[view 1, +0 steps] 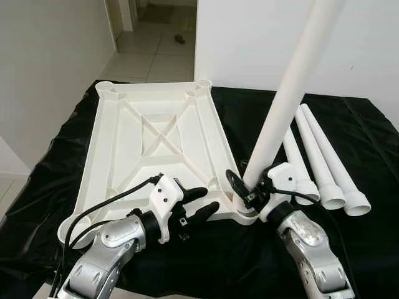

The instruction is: Building children table

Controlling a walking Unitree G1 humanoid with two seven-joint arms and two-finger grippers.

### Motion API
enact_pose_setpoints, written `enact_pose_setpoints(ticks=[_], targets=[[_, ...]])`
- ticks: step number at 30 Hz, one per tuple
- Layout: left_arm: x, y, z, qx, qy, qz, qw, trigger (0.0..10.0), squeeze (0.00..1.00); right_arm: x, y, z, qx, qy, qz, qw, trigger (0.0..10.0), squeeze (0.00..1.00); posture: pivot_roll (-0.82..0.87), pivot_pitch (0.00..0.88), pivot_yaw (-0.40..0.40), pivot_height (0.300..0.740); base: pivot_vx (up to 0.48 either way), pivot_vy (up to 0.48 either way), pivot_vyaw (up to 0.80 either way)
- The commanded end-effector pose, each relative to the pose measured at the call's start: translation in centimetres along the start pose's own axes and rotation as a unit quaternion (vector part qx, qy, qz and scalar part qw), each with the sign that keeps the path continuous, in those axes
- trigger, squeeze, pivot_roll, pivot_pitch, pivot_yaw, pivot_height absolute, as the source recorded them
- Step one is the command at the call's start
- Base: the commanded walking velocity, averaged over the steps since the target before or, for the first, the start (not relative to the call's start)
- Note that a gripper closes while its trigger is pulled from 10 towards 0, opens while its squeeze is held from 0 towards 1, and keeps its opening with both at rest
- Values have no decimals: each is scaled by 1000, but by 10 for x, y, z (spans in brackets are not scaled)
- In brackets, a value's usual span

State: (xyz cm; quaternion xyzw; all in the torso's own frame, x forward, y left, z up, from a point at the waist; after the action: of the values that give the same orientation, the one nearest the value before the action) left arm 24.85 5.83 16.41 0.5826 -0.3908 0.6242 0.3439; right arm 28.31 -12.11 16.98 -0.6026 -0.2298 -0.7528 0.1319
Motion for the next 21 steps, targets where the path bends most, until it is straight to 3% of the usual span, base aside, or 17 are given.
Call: enact_pose_setpoints(ticks=[1, 21], targets=[[3, 0, 0, 3, -2, 8, 1000, 10000, 0, -12, -2, -4, 3, -26, 13, 1000, 10000, 0, 38, 95, -20, 740, 0, 0, 0], [3, -1, -5, 6, -10, 7, 1000, 10000, 0, -8, -4, -11, 18, -5, -18, 1000, 10000, 0, 48, 113, -11, 740, 0, 0, 0]])
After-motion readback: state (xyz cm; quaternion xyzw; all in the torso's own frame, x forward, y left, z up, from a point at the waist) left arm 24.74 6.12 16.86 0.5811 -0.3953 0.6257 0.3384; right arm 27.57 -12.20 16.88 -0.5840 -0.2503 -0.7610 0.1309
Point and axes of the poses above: a point about 5 cm out from each wrist's last joint towards the gripper, its own z axis pointing out of the wrist towards the gripper, its own x axis along the axis of the wrist's last joint, y = z × x, the point moved 3 cm from there along z, pointing out of the wrist towards the gripper, and after that the axes turned 2 degrees about -z, right-handed, at the moved point
